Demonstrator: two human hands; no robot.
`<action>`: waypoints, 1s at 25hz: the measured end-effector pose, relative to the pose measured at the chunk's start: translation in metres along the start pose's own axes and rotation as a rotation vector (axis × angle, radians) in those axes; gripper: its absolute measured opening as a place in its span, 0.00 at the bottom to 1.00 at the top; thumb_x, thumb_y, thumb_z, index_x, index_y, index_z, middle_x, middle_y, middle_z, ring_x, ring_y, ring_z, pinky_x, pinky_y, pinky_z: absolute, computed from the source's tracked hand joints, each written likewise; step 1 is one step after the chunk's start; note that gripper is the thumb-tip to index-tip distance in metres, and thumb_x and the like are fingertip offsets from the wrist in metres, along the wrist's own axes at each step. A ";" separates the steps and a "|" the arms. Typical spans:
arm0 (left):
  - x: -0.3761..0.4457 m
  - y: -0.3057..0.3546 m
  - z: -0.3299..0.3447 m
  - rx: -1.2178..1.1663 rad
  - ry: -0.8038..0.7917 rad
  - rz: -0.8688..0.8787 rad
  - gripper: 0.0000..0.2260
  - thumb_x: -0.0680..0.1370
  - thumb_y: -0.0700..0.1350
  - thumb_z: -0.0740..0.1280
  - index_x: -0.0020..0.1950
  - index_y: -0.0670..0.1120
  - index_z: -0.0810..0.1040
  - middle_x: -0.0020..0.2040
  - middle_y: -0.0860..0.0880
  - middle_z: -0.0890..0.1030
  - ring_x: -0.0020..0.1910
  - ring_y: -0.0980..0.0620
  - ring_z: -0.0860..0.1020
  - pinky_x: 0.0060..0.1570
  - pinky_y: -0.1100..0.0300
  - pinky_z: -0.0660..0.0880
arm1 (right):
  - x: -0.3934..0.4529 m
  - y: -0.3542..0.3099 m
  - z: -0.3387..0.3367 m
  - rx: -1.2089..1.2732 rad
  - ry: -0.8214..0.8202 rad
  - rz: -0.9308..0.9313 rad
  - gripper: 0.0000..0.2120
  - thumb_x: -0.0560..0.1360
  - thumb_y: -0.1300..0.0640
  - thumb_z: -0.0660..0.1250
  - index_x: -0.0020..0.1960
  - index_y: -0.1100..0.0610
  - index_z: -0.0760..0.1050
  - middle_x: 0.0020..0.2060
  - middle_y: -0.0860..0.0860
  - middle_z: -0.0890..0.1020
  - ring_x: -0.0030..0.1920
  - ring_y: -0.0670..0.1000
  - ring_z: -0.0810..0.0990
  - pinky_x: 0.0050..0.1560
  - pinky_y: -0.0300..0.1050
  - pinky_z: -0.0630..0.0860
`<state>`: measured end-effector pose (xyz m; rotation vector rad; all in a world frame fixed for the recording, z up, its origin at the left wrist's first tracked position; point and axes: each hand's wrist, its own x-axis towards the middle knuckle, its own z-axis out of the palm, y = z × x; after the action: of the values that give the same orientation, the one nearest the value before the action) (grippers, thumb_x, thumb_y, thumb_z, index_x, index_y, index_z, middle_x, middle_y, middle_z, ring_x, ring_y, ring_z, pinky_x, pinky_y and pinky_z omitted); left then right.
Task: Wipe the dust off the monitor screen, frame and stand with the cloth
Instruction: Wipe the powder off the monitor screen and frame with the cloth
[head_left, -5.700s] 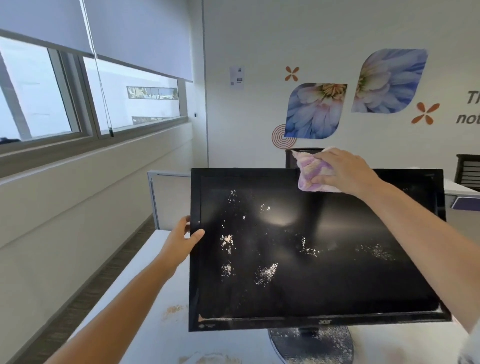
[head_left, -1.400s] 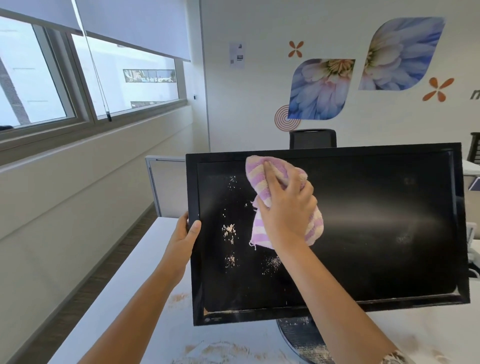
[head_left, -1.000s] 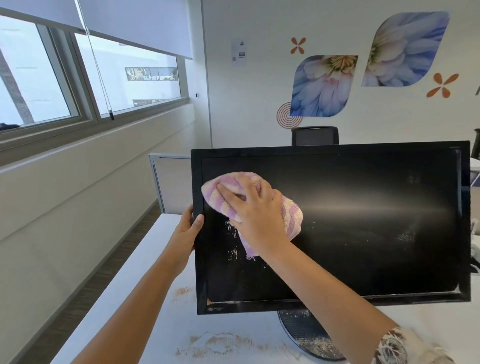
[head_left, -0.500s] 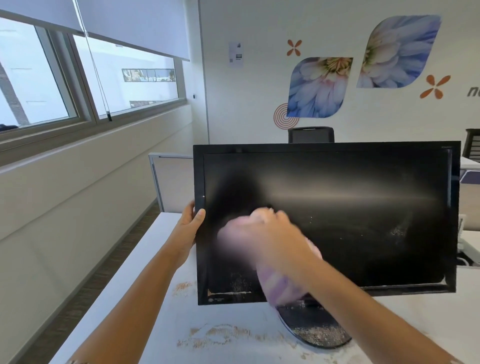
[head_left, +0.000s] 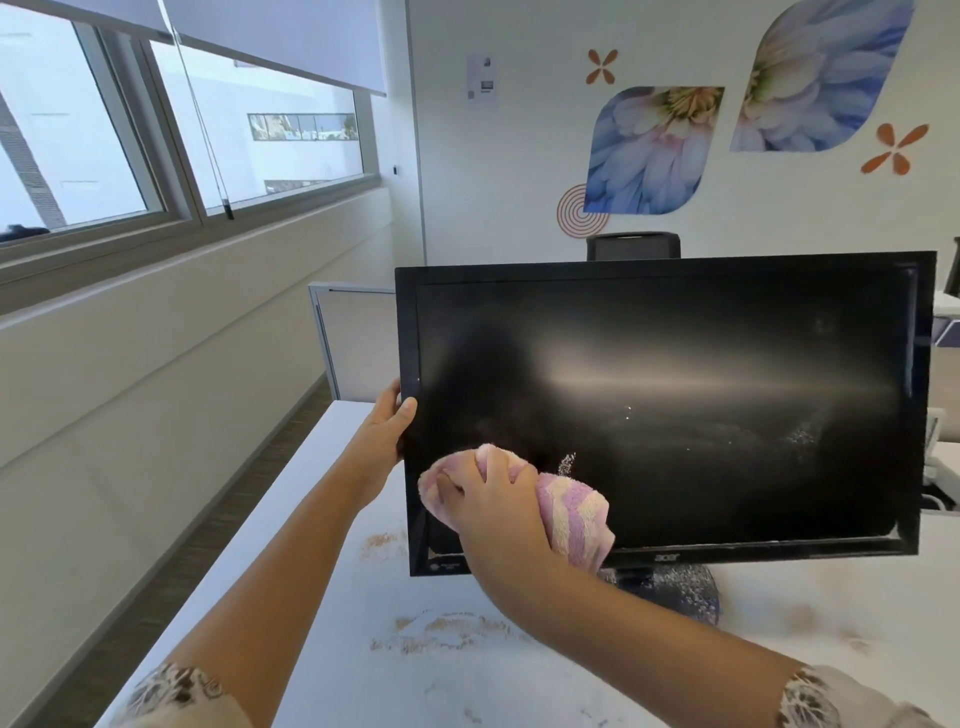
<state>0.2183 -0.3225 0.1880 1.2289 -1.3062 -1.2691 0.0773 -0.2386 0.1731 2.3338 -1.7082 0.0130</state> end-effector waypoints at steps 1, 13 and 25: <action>-0.001 0.001 0.001 0.003 0.013 -0.004 0.22 0.80 0.51 0.54 0.74 0.56 0.52 0.75 0.52 0.58 0.73 0.45 0.59 0.69 0.49 0.62 | -0.005 -0.009 0.009 0.014 -0.041 0.016 0.24 0.79 0.54 0.62 0.71 0.54 0.56 0.68 0.55 0.62 0.68 0.57 0.60 0.68 0.54 0.62; -0.004 0.006 -0.002 0.048 0.009 0.004 0.21 0.80 0.49 0.54 0.73 0.54 0.56 0.73 0.49 0.63 0.70 0.41 0.64 0.68 0.45 0.64 | -0.063 0.050 -0.006 0.008 -0.157 0.293 0.14 0.73 0.54 0.65 0.57 0.45 0.70 0.57 0.50 0.68 0.59 0.55 0.67 0.51 0.50 0.67; 0.004 -0.001 -0.007 0.053 0.003 0.009 0.21 0.79 0.50 0.55 0.72 0.56 0.56 0.73 0.49 0.63 0.70 0.42 0.64 0.66 0.47 0.65 | -0.030 0.146 -0.001 0.113 0.561 0.527 0.28 0.65 0.62 0.74 0.64 0.53 0.75 0.57 0.64 0.74 0.48 0.67 0.73 0.41 0.59 0.76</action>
<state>0.2249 -0.3266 0.1869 1.2602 -1.3499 -1.2325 -0.0689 -0.2515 0.1977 1.6399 -1.9630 0.7909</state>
